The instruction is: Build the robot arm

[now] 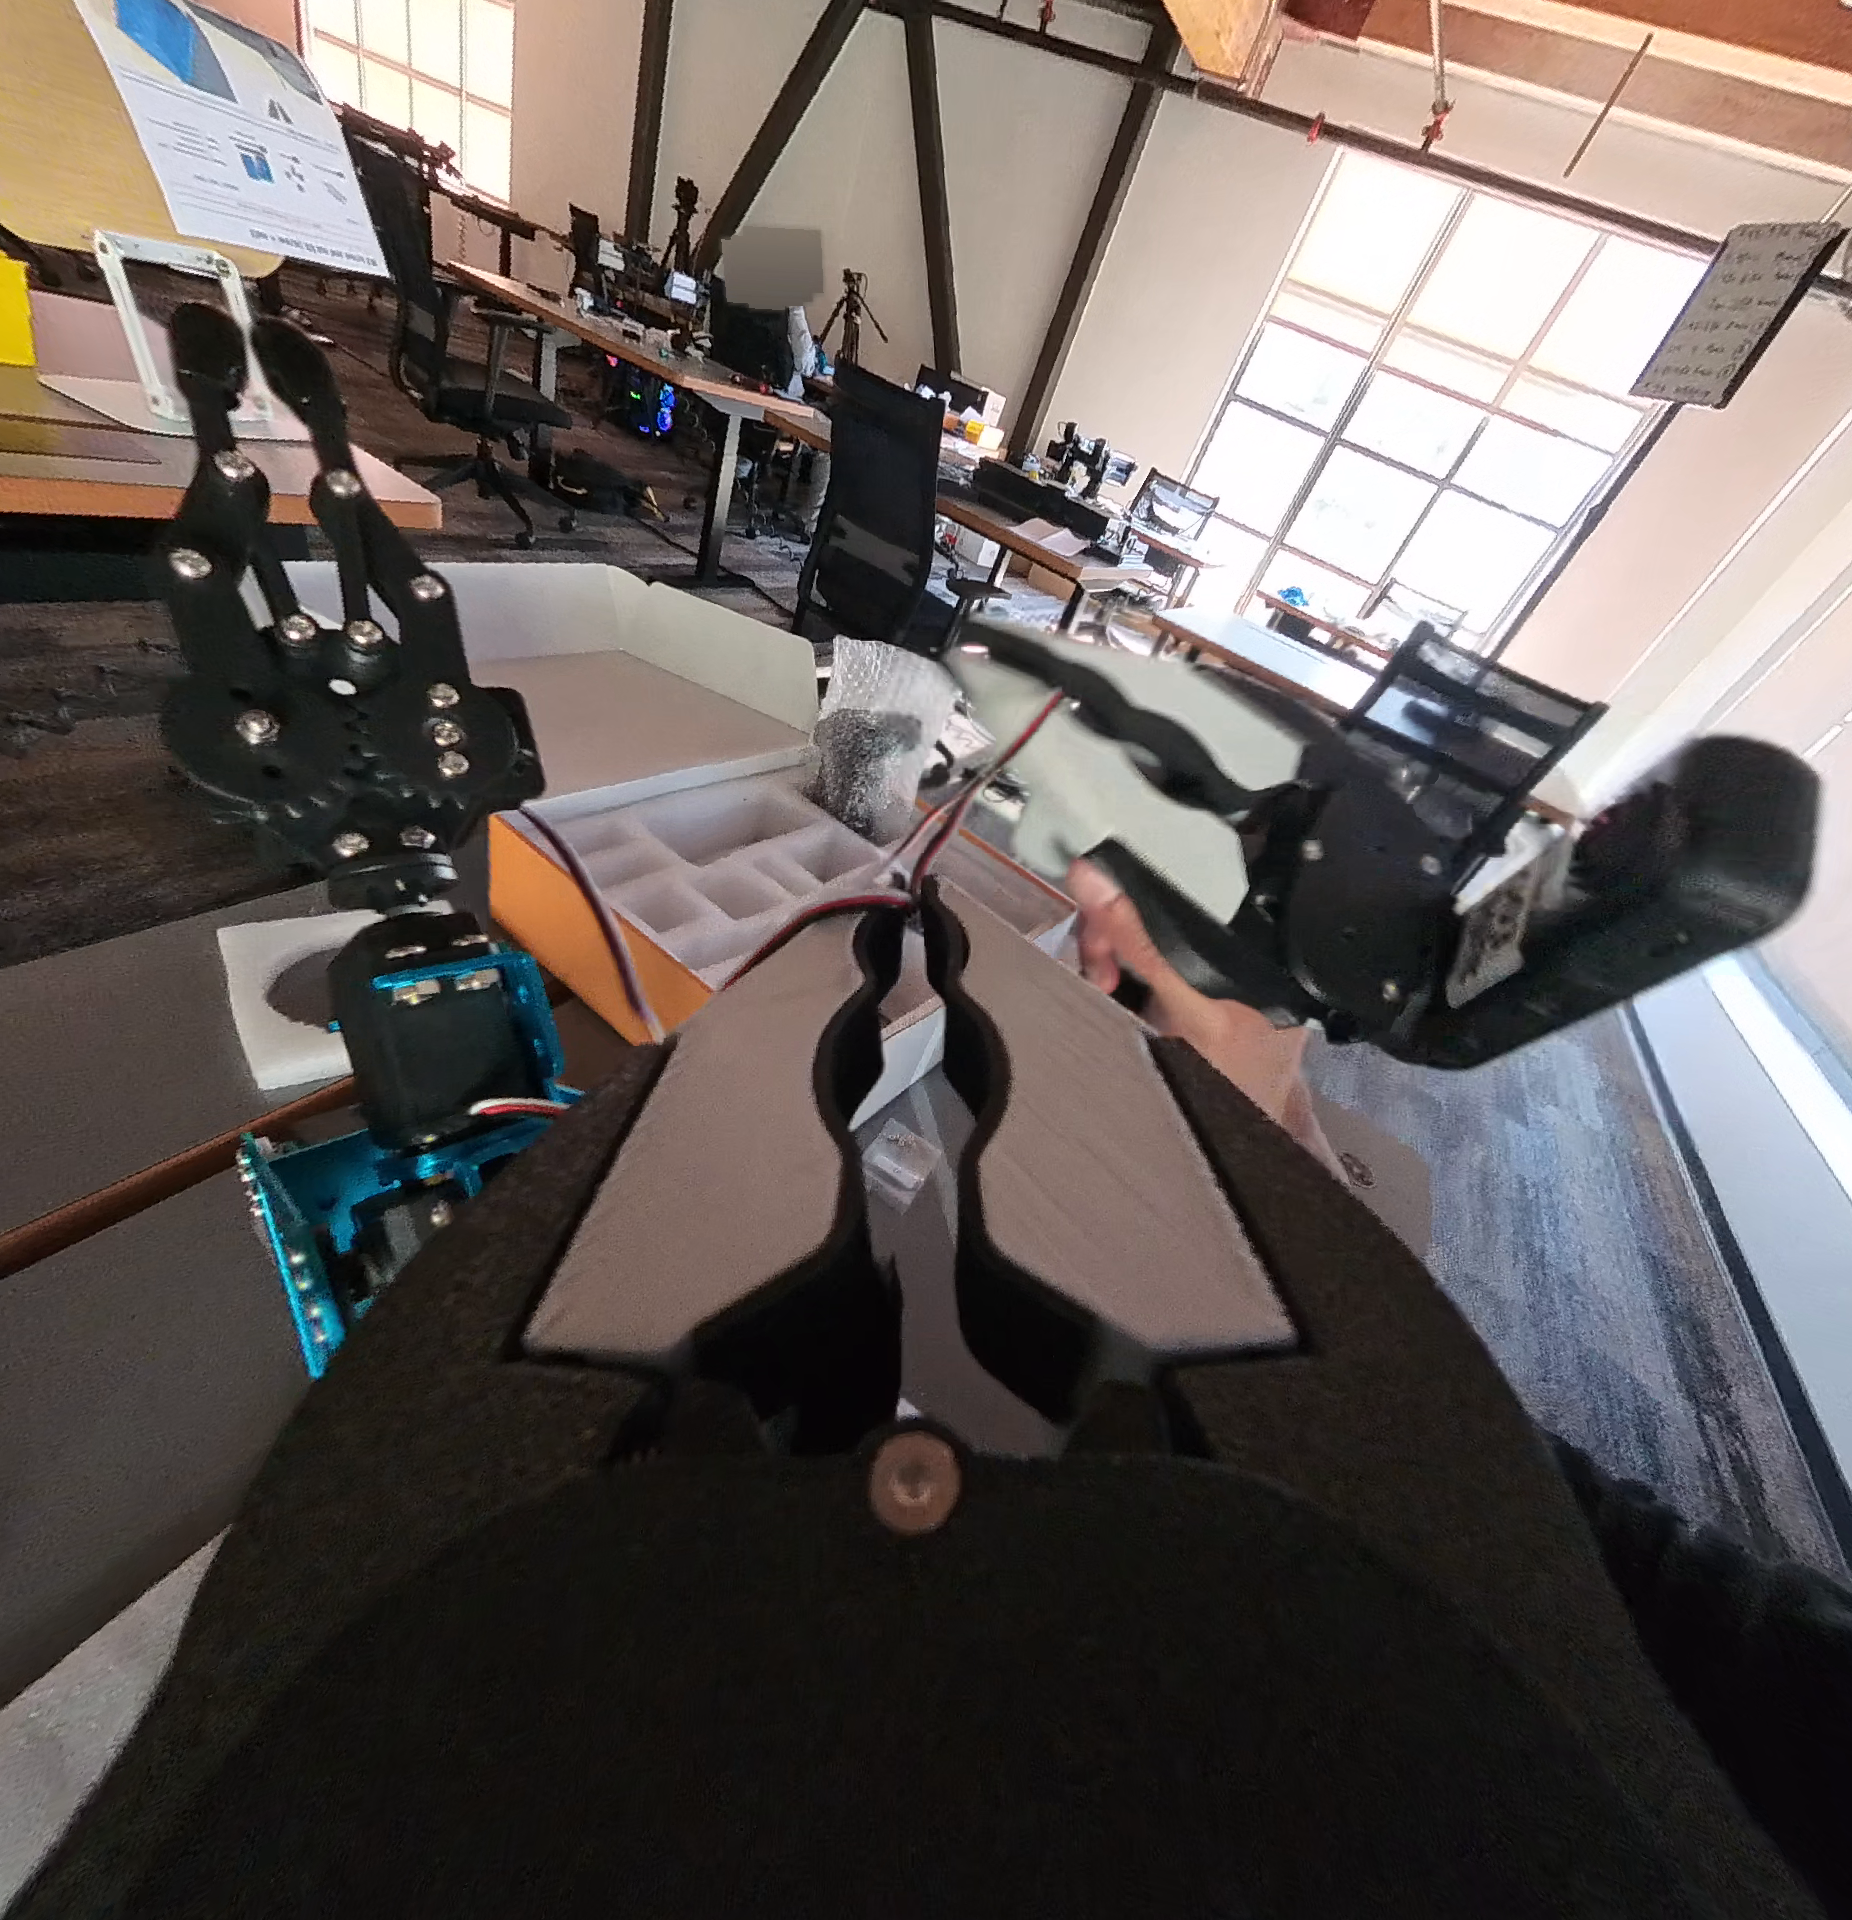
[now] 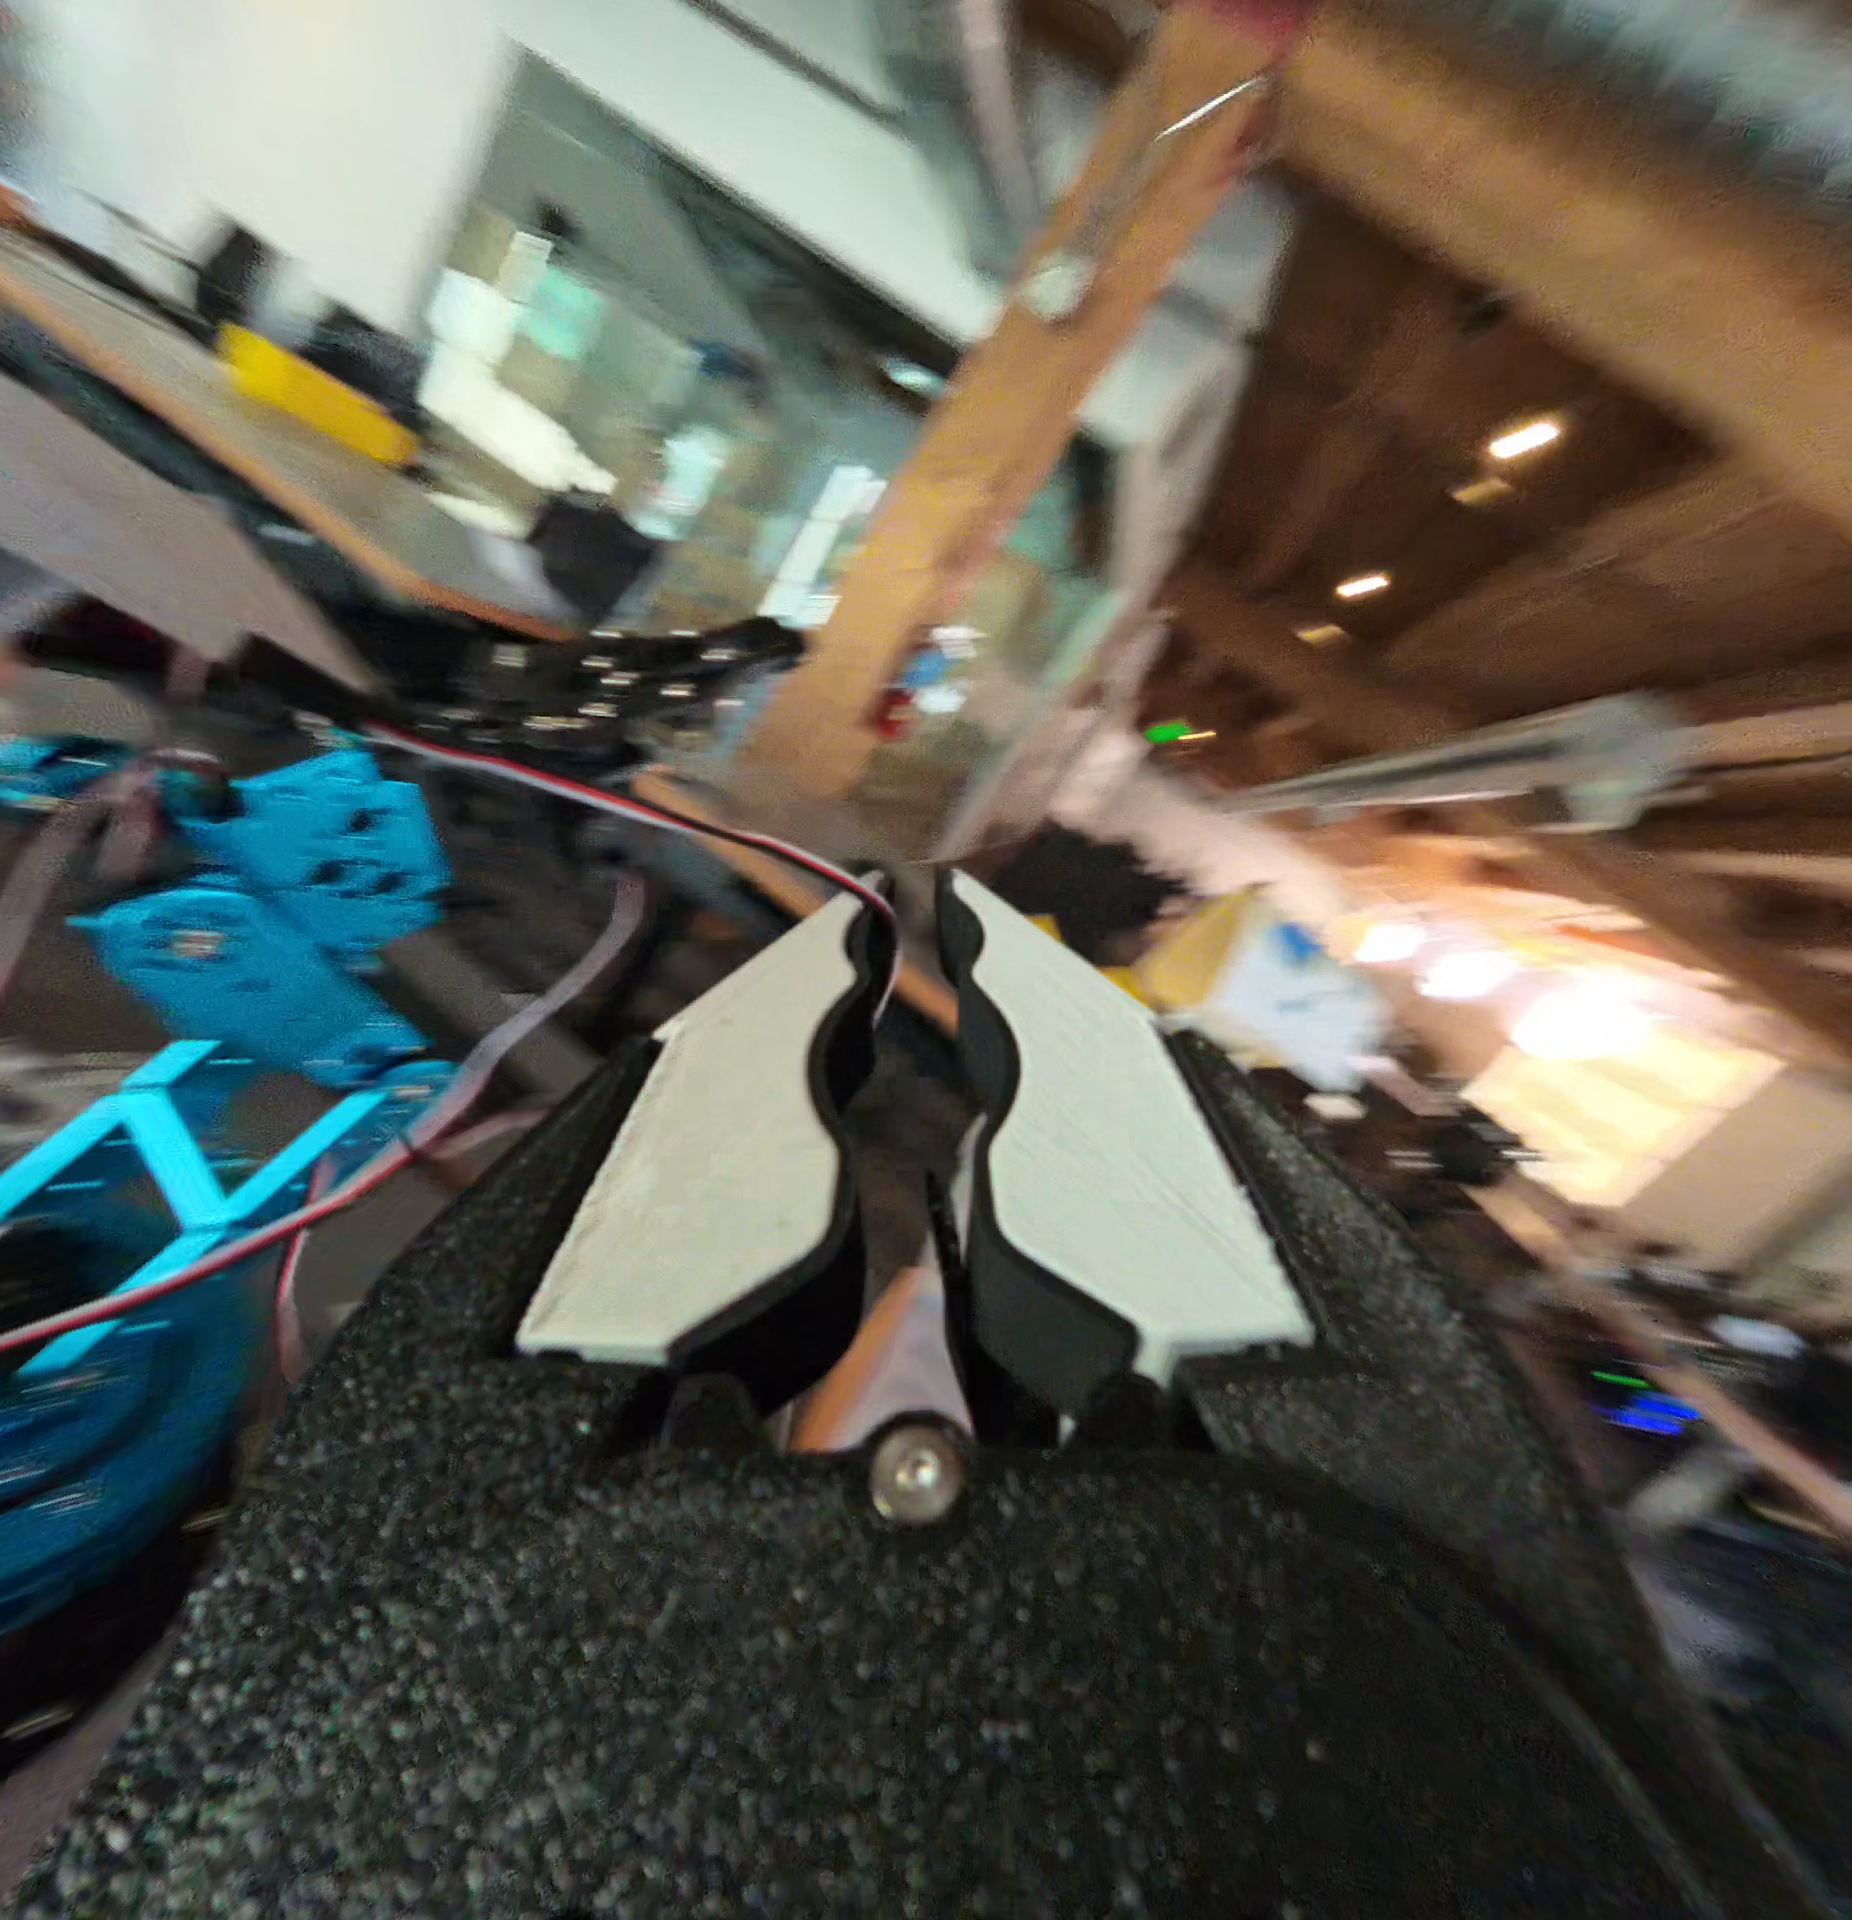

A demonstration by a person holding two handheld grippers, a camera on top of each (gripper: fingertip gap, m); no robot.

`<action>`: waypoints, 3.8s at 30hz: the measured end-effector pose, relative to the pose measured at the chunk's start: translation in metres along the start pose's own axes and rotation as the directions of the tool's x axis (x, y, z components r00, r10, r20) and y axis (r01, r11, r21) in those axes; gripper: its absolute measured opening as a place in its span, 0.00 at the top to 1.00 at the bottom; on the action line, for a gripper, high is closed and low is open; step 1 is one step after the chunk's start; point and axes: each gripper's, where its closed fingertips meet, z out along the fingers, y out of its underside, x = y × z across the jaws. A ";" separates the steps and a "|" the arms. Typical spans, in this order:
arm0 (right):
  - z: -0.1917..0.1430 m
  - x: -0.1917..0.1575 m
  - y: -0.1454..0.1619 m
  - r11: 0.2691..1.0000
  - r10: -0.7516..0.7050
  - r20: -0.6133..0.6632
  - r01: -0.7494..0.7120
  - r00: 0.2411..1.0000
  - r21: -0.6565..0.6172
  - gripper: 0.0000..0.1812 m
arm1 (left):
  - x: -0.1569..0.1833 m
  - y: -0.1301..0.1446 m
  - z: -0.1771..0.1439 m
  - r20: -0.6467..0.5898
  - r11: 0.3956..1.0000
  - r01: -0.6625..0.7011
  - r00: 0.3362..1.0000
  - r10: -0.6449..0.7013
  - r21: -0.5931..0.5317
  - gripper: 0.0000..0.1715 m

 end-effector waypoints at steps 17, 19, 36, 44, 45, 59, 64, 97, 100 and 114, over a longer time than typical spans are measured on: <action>-0.120 -0.005 -0.094 0.893 0.441 0.451 -0.430 0.776 -0.133 1.00 | 0.052 0.037 -0.015 -0.171 0.940 -0.335 0.924 0.342 0.072 0.83; -0.130 -0.017 -0.099 0.876 0.473 0.471 -0.455 0.745 -0.160 1.00 | 0.067 0.055 -0.016 -0.190 0.905 -0.421 0.885 0.425 0.065 0.78; -0.147 -0.118 -0.115 0.761 0.646 0.517 -0.531 0.562 -0.373 1.00 | 0.161 0.160 -0.104 -0.646 0.983 -0.135 0.763 0.023 -0.124 0.86; -0.153 -0.138 -0.131 0.759 0.641 0.570 -0.537 0.514 -0.368 1.00 | 0.099 0.171 -0.152 -0.504 0.991 -0.053 0.864 -0.016 -0.123 0.85; -0.153 -0.144 -0.131 0.767 0.632 0.575 -0.525 0.519 -0.369 1.00 | 0.085 0.172 -0.157 -0.466 0.991 -0.032 0.884 -0.032 -0.128 0.85; -0.140 -0.221 -0.118 0.845 0.534 0.624 -0.351 0.571 -0.402 1.00 | 0.062 0.205 -0.162 -0.383 0.914 0.012 0.906 -0.182 -0.405 0.70; -0.137 -0.221 -0.123 0.845 0.534 0.631 -0.364 0.562 -0.391 1.00 | 0.050 0.246 -0.164 -0.310 0.865 -0.107 0.949 -0.058 -0.490 1.00; -0.161 -0.327 -0.101 0.972 0.202 0.975 -0.103 -0.095 -0.212 1.00 | 0.045 0.191 -0.240 -0.518 0.705 -0.473 0.837 0.173 -0.528 1.00; -0.158 -0.321 -0.095 0.975 0.201 0.979 -0.085 -0.037 -0.204 1.00 | 0.034 0.191 -0.242 -0.485 0.730 -0.487 0.840 0.242 -0.480 1.00; -0.158 -0.300 -0.082 0.968 0.224 0.971 -0.134 0.079 -0.212 1.00 | 0.031 0.171 -0.237 -0.504 0.941 -0.262 0.855 0.123 -0.215 0.90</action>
